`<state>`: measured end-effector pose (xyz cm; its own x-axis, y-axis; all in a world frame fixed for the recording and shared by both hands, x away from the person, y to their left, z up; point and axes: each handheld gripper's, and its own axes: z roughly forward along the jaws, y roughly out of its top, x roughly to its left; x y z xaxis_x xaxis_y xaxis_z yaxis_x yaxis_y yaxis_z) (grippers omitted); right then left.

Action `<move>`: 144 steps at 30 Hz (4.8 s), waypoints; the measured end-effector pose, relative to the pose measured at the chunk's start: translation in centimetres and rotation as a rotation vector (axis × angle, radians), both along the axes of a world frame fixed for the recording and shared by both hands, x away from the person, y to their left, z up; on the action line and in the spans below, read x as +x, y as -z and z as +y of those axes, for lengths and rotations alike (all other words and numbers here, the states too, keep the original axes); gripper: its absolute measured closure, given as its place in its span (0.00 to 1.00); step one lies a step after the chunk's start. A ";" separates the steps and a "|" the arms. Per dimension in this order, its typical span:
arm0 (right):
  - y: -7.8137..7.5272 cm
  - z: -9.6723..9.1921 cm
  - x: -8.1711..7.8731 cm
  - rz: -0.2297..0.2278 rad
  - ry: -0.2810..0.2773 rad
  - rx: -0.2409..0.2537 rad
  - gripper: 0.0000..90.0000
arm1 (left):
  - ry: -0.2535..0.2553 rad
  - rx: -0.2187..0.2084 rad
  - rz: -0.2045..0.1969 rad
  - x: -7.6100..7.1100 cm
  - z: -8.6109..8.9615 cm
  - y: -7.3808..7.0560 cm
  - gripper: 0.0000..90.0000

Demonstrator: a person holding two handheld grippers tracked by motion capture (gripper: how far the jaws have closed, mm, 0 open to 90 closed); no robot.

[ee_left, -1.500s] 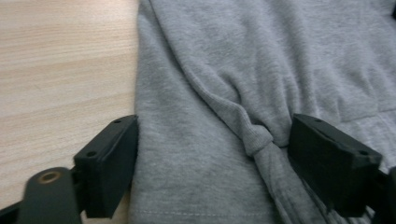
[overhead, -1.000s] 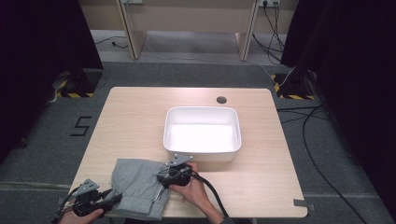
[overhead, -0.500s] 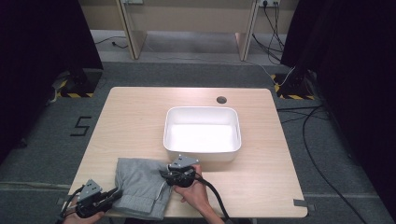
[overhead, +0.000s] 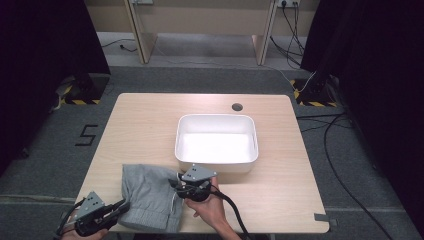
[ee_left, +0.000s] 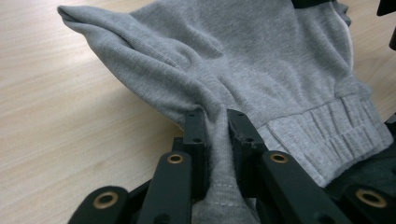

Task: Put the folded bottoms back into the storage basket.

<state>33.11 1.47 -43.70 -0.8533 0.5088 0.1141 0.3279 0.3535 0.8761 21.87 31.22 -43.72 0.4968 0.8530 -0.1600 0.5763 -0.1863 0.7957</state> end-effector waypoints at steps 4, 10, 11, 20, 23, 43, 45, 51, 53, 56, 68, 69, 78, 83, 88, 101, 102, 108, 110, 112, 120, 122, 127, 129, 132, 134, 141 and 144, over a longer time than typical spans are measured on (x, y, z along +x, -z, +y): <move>-1.3 -0.2 -0.2 -0.032 -0.010 0.016 0.78 | 0.006 -0.001 -0.029 0.0 -0.1 -1.1 0.87; -3.5 -0.8 -0.3 -0.061 -0.002 0.056 0.78 | 0.037 -0.001 -0.077 0.4 -0.4 -3.4 0.87; -4.0 -1.0 -0.2 -0.062 -0.003 0.060 0.78 | 0.044 0.009 -0.079 0.4 -0.5 -3.7 0.87; -7.4 -2.1 0.6 -0.089 0.007 0.092 0.78 | 0.097 0.044 -0.117 2.1 -1.4 -7.1 0.87; -8.4 -2.5 1.0 -0.089 0.007 0.097 0.78 | 0.114 0.045 -0.122 2.8 -1.8 -8.1 0.87; -16.1 -6.4 3.8 -0.151 0.053 0.078 0.78 | 0.221 0.013 -0.197 7.4 -4.7 -15.0 0.87; -16.7 -6.8 3.9 -0.163 0.061 0.075 0.78 | 0.224 0.012 -0.198 7.6 -4.8 -15.3 0.87; -17.9 -8.3 4.6 -0.177 0.094 0.073 0.78 | 0.254 0.010 -0.214 9.3 -6.7 -16.6 0.87; -18.0 -9.0 5.0 -0.182 0.105 0.071 0.78 | 0.266 -0.002 -0.209 9.9 -7.3 -16.6 0.87; -18.1 -9.6 5.4 -0.166 0.112 0.073 0.78 | 0.274 -0.018 -0.201 10.6 -7.9 -16.6 0.87; -16.5 -12.4 9.2 -0.106 0.169 0.013 0.78 | 0.281 -0.051 -0.148 14.7 -11.1 -14.8 0.87; -16.4 -12.6 9.4 -0.105 0.174 0.008 0.78 | 0.280 -0.053 -0.143 15.0 -11.3 -14.7 0.87; -14.1 -13.9 11.6 -0.082 0.196 -0.012 0.78 | 0.268 -0.057 -0.098 17.7 -13.1 -12.3 0.87; -12.9 -14.2 13.6 -0.044 0.215 -0.047 0.78 | 0.251 -0.052 -0.075 19.0 -13.9 -11.0 0.87; -11.9 -14.2 14.9 -0.028 0.217 -0.068 0.78 | 0.229 -0.054 -0.045 20.2 -14.4 -9.6 0.87; -7.9 -14.1 18.2 0.055 0.234 -0.141 0.78 | 0.199 -0.038 0.038 22.5 -15.3 -5.8 0.87; -7.7 -14.1 18.4 0.064 0.240 -0.139 0.78 | 0.198 -0.037 0.048 22.6 -15.4 -5.5 0.87; -5.9 -14.4 19.5 0.112 0.260 -0.161 0.78 | 0.204 -0.008 0.076 23.0 -16.0 -4.3 0.86; -5.6 -14.4 19.7 0.117 0.262 -0.167 0.78 | 0.209 -0.004 0.083 23.1 -16.1 -4.1 0.86; -5.3 -14.3 19.8 0.127 0.261 -0.173 0.78 | 0.219 -0.003 0.091 23.1 -16.3 -4.0 0.86; -4.4 -14.8 19.5 0.163 0.276 -0.182 0.78 | 0.235 0.019 0.117 23.0 -17.0 -3.0 0.86; -4.3 -15.0 19.4 0.165 0.283 -0.188 0.78 | 0.238 0.023 0.121 23.0 -17.1 -3.0 0.86; -3.9 -15.2 19.3 0.183 0.292 -0.202 0.78 | 0.246 0.036 0.143 23.1 -17.2 -2.6 0.85; -3.8 -15.2 19.3 0.184 0.295 -0.204 0.78 | 0.246 0.034 0.151 23.2 -17.2 -2.4 0.85; -3.5 -15.2 19.3 0.201 0.301 -0.213 0.77 | 0.249 0.045 0.160 23.2 -17.2 -2.3 0.84; -3.4 -15.2 19.3 0.210 0.306 -0.230 0.75 | 0.256 0.060 0.168 23.1 -17.2 -2.3 0.84; -2.8 -14.7 19.3 0.212 0.366 -0.326 0.54 | 0.252 0.079 0.159 23.0 -17.1 -2.6 0.81; -3.1 -14.9 19.2 0.195 0.389 -0.318 0.50 | 0.255 0.085 0.140 22.7 -17.0 -3.2 0.80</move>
